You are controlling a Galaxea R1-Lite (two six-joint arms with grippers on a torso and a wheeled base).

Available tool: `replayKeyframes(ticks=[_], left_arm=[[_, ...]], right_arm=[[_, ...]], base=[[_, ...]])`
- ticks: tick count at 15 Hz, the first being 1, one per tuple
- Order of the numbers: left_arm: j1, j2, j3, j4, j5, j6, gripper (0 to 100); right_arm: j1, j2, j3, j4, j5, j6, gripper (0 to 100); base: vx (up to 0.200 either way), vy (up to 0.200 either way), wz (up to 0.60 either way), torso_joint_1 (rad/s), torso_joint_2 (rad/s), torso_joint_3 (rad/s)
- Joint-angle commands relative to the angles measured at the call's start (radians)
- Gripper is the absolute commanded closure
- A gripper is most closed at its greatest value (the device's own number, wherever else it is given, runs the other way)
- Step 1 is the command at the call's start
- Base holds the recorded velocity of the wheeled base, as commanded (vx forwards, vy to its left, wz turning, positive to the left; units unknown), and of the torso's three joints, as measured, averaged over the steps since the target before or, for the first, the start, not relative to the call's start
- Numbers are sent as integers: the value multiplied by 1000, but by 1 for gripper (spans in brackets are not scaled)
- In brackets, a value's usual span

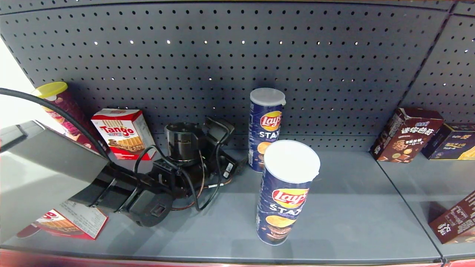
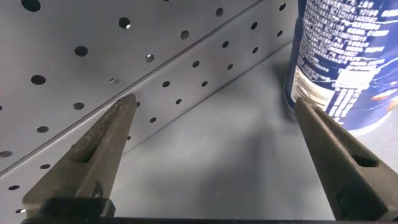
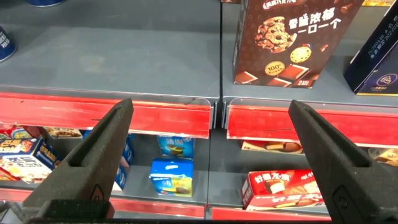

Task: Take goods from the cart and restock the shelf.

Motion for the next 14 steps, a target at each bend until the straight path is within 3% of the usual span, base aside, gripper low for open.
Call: replayKeyframes(ticks=[1,5,7,8,11,14], left_arm=[[-4,-66,28,0,-1,0,0],[6,-227,121,-23,-15,-5,0],[-8,-382,187,-30,-63,-89,0],[-22,-447,219,-29,-64,-115,0],[-27,-628,365,-29,-64,-143,0],[-36,-867,586,-24,-63,-149,0]], right_arm=[[0,1,0,0,0,1,0],[0,1,0,0,0,-1,0],[0,1,0,0,0,-1,0],[0,1,0,0,0,-1,0],[0,1,0,0,0,1,0],[0,1,0,0,0,1,0]], base=[[0,0,0,0,0,0],[0,0,0,0,0,0],[0,0,0,0,0,0],[0,0,0,0,0,0],[0,0,0,0,0,0],[0,0,0,0,0,0]])
